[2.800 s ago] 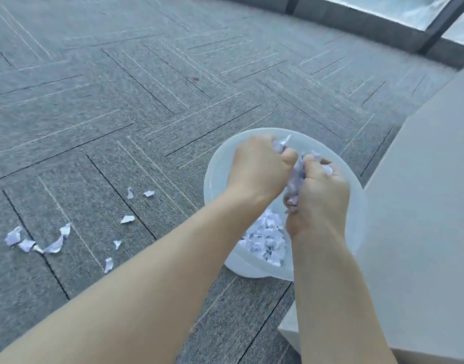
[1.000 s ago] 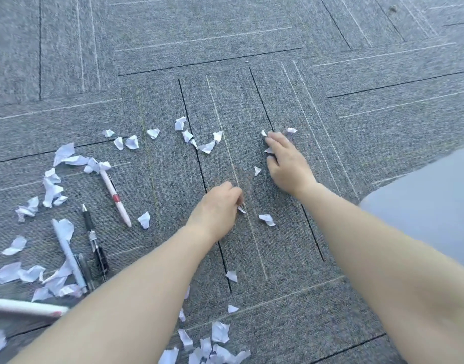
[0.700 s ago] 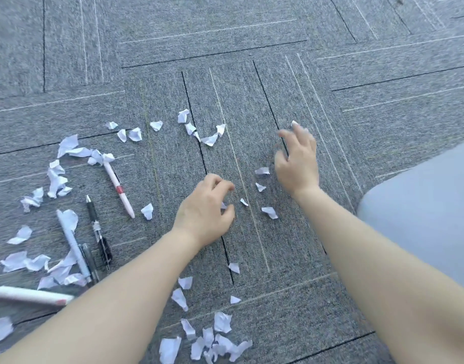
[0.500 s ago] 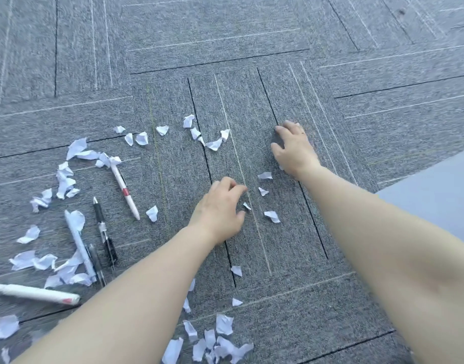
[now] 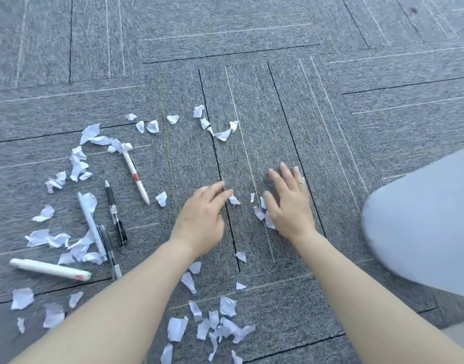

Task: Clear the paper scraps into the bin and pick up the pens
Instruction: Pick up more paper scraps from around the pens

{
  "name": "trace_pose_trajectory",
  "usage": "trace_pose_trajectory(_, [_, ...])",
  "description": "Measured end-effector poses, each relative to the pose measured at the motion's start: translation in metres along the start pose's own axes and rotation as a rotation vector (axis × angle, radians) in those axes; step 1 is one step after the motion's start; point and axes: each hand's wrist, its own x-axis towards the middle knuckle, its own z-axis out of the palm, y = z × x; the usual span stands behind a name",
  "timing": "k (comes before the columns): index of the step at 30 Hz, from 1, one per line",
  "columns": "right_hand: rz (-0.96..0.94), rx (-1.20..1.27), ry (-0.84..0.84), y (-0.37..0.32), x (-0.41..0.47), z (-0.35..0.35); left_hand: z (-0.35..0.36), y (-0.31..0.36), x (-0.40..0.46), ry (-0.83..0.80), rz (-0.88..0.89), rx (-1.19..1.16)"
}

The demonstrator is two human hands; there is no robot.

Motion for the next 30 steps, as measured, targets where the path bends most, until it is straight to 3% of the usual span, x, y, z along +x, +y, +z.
trace_pose_trajectory(4, [-0.310,0.012,-0.212,-0.023,-0.043,0.024,-0.001,0.009,-0.009,-0.067,0.153,-0.064])
trace_pose_trajectory(8, [-0.369,0.269,-0.270,-0.040,-0.097,0.025,-0.005,-0.012,-0.059,0.043,0.155,-0.075])
trace_pose_trajectory(10, [-0.339,0.333,-0.167,-0.051,-0.088,0.020,-0.010,-0.024,-0.081,0.113,0.044,-0.117])
trace_pose_trajectory(13, [-0.188,0.243,-0.028,-0.068,-0.025,0.014,-0.018,-0.039,-0.093,0.252,-0.124,-0.141])
trace_pose_trajectory(15, [-0.115,0.128,-0.057,-0.081,0.026,0.010,-0.024,-0.044,-0.088,0.282,-0.190,-0.136])
trace_pose_trajectory(19, [-0.128,-0.089,-0.162,-0.102,0.099,0.011,-0.029,-0.046,-0.060,0.112,-0.192,-0.062])
trace_pose_trajectory(22, [-0.100,-0.130,-0.226,-0.110,0.128,0.017,-0.033,-0.044,-0.034,0.056,-0.365,-0.042])
trace_pose_trajectory(24, [-0.093,-0.130,-0.249,-0.112,0.137,0.023,-0.035,-0.046,-0.029,0.107,-0.414,0.021])
trace_pose_trajectory(27, [-0.200,-0.100,-0.203,-0.114,0.115,0.027,-0.030,-0.056,-0.047,0.158,-0.267,0.021])
trace_pose_trajectory(30, [-0.477,-0.076,-0.136,-0.112,0.074,0.027,-0.027,-0.066,-0.082,0.099,0.004,-0.048])
